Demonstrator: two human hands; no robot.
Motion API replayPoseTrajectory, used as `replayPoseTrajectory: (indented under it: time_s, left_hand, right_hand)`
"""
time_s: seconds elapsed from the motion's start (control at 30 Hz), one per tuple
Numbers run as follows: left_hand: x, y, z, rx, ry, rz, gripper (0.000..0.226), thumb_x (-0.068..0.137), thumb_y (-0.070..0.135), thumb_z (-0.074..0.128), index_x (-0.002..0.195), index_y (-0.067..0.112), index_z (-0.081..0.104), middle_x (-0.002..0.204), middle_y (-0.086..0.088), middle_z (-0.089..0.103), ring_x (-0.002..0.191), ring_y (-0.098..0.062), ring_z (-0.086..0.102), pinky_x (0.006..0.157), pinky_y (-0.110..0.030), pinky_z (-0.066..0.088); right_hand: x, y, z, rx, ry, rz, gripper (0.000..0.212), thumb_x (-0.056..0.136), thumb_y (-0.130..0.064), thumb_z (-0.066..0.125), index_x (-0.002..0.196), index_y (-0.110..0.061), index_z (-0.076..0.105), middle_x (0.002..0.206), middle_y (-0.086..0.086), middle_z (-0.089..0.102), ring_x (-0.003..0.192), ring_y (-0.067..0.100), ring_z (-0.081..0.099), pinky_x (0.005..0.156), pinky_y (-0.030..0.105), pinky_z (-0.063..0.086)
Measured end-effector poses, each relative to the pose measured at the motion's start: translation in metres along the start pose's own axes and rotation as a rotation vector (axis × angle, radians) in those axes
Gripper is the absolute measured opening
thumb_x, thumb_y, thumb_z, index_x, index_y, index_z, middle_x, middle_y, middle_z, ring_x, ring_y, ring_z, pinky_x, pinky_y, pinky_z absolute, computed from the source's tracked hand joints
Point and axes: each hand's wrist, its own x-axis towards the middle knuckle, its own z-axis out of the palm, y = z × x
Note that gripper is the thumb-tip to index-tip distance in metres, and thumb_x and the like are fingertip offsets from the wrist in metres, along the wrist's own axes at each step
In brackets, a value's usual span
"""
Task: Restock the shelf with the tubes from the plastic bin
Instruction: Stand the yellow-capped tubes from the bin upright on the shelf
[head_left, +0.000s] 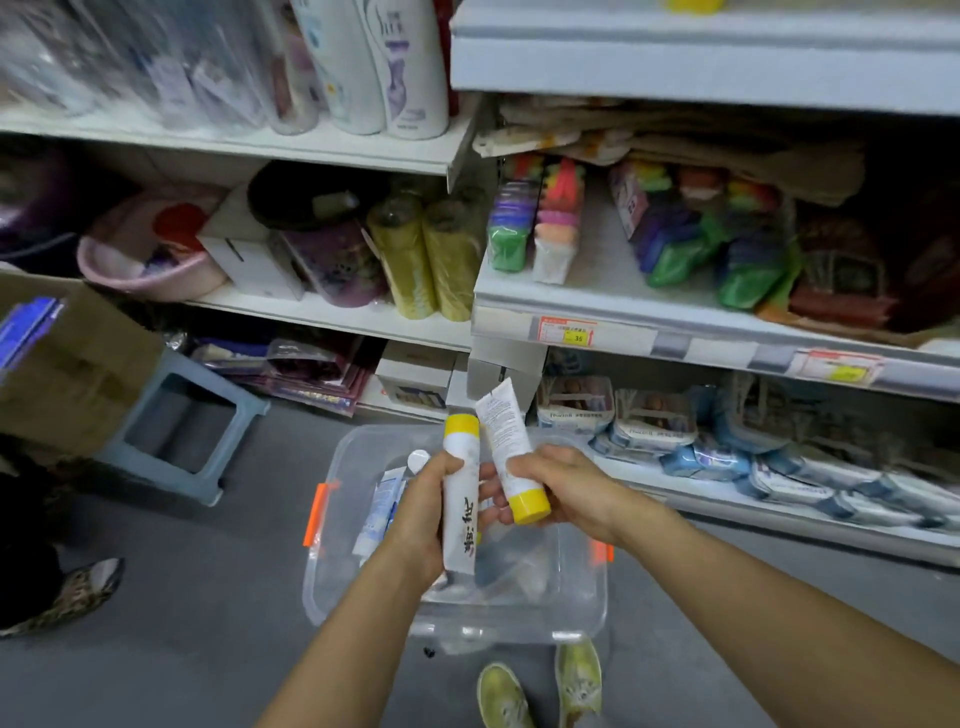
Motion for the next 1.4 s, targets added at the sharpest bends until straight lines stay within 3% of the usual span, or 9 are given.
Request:
replayPoseTrajectory:
  time_s: [0.13, 0.33, 0.5, 0.7, 0.77, 0.9, 1.0, 1.17, 1.4]
  left_hand:
    - [-0.023, 0.023, 0.027, 0.069, 0.014, 0.175, 0.030, 0.090, 0.024, 0.062, 0.112, 0.003, 0.061, 0.092, -0.016, 0.071, 0.069, -0.024, 0.070, 0.055, -0.031, 0.054]
    - [-0.052, 0.048, 0.060, 0.026, -0.032, 0.301, 0.033, 0.086, 0.011, 0.066, 0.118, 0.006, 0.061, 0.103, -0.020, 0.071, 0.083, -0.030, 0.071, 0.069, -0.040, 0.059]
    - [-0.072, 0.069, 0.089, 0.130, -0.085, 0.375, 0.022, 0.086, 0.002, 0.063, 0.109, 0.005, 0.062, 0.089, -0.016, 0.072, 0.070, -0.025, 0.070, 0.057, -0.033, 0.057]
    - [-0.092, 0.087, 0.130, 0.220, -0.163, 0.433, 0.029, 0.086, 0.002, 0.064, 0.113, 0.006, 0.060, 0.097, -0.019, 0.072, 0.077, -0.029, 0.071, 0.061, -0.037, 0.059]
    - [-0.096, 0.094, 0.149, 0.205, -0.175, 0.460, 0.024, 0.088, 0.008, 0.064, 0.112, 0.011, 0.060, 0.098, -0.016, 0.072, 0.076, -0.028, 0.071, 0.064, -0.037, 0.059]
    - [-0.099, 0.113, 0.194, 0.188, -0.118, 0.511, 0.028, 0.095, 0.028, 0.056, 0.111, 0.006, 0.055, 0.077, -0.010, 0.062, 0.058, -0.020, 0.057, 0.053, -0.031, 0.049]
    - [-0.101, 0.124, 0.223, 0.082, -0.122, 0.475, 0.034, 0.097, 0.033, 0.045, 0.103, 0.002, 0.056, 0.076, -0.010, 0.057, 0.064, -0.021, 0.053, 0.060, -0.034, 0.048]
    - [-0.099, 0.138, 0.256, 0.036, -0.141, 0.526, 0.033, 0.097, 0.027, 0.045, 0.113, 0.000, 0.055, 0.086, -0.014, 0.059, 0.073, -0.025, 0.056, 0.066, -0.040, 0.054]
    - [-0.096, 0.149, 0.285, 0.134, -0.155, 0.615, 0.029, 0.098, 0.022, 0.053, 0.121, 0.005, 0.050, 0.093, -0.014, 0.058, 0.075, -0.021, 0.060, 0.084, -0.048, 0.055]
  right_hand:
    - [-0.030, -0.028, 0.008, -0.247, 0.161, -0.177, 0.046, 0.072, -0.038, 0.080, 0.089, -0.018, 0.042, 0.085, 0.004, 0.057, 0.065, 0.015, 0.052, 0.053, 0.027, 0.043]
    - [-0.072, -0.064, 0.010, -0.658, 0.273, -0.396, 0.060, 0.058, -0.062, 0.073, 0.100, -0.027, 0.051, 0.092, -0.007, 0.063, 0.078, 0.013, 0.061, 0.069, 0.034, 0.050]
    - [-0.108, -0.090, -0.004, -0.414, 0.072, -0.423, 0.009, 0.091, -0.027, 0.059, 0.086, -0.021, 0.064, 0.076, -0.007, 0.061, 0.066, 0.006, 0.051, 0.057, 0.021, 0.037]
    - [-0.133, -0.124, -0.045, -0.478, 0.002, -0.361, 0.025, 0.074, -0.029, 0.073, 0.096, -0.016, 0.072, 0.095, 0.009, 0.072, 0.080, 0.013, 0.063, 0.073, 0.030, 0.049]
    - [-0.141, -0.136, -0.058, -0.442, 0.037, -0.403, 0.023, 0.076, -0.024, 0.076, 0.097, -0.017, 0.072, 0.097, 0.006, 0.074, 0.082, 0.012, 0.066, 0.075, 0.028, 0.051]
    - [-0.165, -0.170, -0.093, -0.407, 0.188, -0.557, 0.029, 0.082, -0.017, 0.075, 0.109, -0.021, 0.065, 0.088, -0.010, 0.069, 0.064, -0.008, 0.061, 0.054, 0.008, 0.043]
    - [-0.176, -0.198, -0.123, -0.346, 0.326, -0.694, 0.035, 0.076, -0.019, 0.080, 0.105, -0.029, 0.063, 0.095, -0.012, 0.070, 0.081, -0.002, 0.067, 0.063, 0.012, 0.048]
    - [-0.179, -0.256, -0.166, -0.313, 0.575, -0.801, 0.031, 0.079, -0.016, 0.077, 0.103, -0.012, 0.057, 0.081, -0.001, 0.063, 0.043, -0.005, 0.055, 0.037, 0.011, 0.037]
    - [-0.152, -0.314, -0.198, -0.511, 0.706, -0.816, 0.045, 0.082, -0.016, 0.072, 0.123, -0.009, 0.054, 0.113, 0.008, 0.065, 0.083, 0.018, 0.059, 0.055, 0.021, 0.044]
